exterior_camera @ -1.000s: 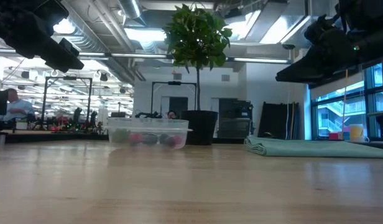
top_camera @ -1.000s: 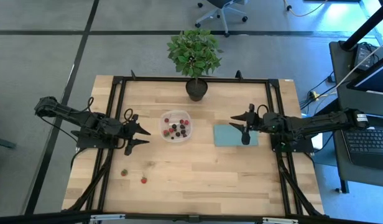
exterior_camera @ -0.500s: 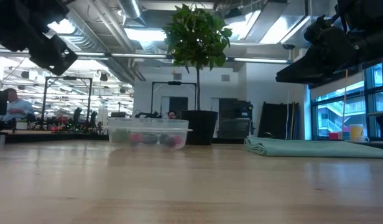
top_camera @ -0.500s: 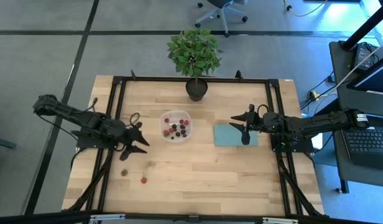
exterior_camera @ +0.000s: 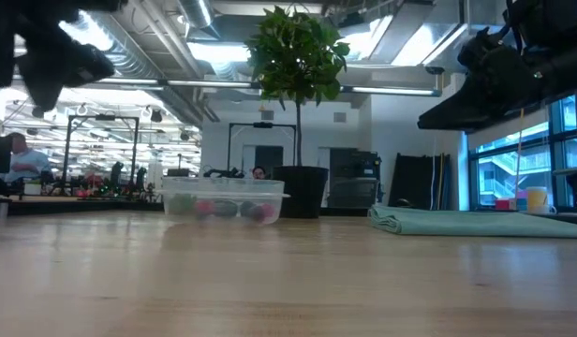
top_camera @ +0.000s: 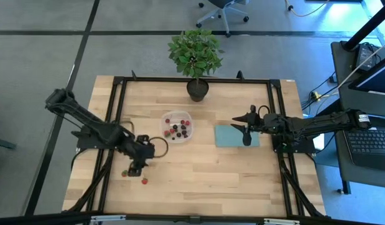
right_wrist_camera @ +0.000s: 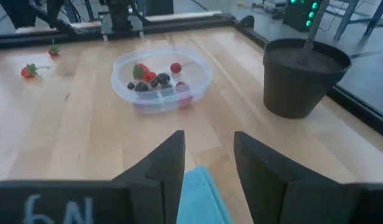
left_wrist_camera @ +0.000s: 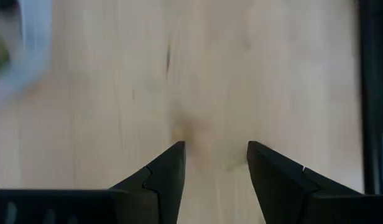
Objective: Pick and placing Produce into tupperware
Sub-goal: Put the right strawberry into the container
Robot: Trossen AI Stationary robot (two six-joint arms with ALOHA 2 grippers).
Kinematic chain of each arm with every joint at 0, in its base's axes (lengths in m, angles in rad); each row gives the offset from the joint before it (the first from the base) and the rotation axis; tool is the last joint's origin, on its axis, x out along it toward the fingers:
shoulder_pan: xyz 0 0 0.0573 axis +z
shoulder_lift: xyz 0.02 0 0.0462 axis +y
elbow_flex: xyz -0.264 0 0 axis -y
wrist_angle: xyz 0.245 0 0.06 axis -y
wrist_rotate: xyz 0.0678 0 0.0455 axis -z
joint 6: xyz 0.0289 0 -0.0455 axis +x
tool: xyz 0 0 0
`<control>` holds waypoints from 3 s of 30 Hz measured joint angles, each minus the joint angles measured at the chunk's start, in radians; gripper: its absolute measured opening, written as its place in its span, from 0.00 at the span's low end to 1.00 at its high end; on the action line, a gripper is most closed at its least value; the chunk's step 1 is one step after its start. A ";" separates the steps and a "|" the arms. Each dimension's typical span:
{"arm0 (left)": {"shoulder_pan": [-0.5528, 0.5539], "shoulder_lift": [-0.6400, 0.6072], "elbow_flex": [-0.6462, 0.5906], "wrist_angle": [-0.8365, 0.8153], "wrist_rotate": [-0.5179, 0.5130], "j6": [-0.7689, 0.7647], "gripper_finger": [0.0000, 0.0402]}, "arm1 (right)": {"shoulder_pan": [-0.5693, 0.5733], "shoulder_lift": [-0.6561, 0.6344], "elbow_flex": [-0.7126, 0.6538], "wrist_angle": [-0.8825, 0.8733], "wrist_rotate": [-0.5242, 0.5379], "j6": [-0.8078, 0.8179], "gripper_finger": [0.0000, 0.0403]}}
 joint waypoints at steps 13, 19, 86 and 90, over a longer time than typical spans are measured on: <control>-0.134 0.329 0.130 -0.022 0.109 -0.338 0.41 | 0.000 0.001 0.000 -0.079 0.000 0.007 0.35; -0.171 0.383 0.153 -0.020 0.112 -0.346 0.41 | 0.000 0.000 0.000 -0.078 0.000 0.001 0.35; -0.268 0.442 0.155 -0.029 0.048 -0.893 0.72 | 0.000 0.000 0.000 -0.078 0.000 -0.004 0.35; -0.268 0.494 0.155 -0.031 0.091 -0.983 0.72 | 0.000 0.000 0.000 -0.078 0.000 -0.006 0.35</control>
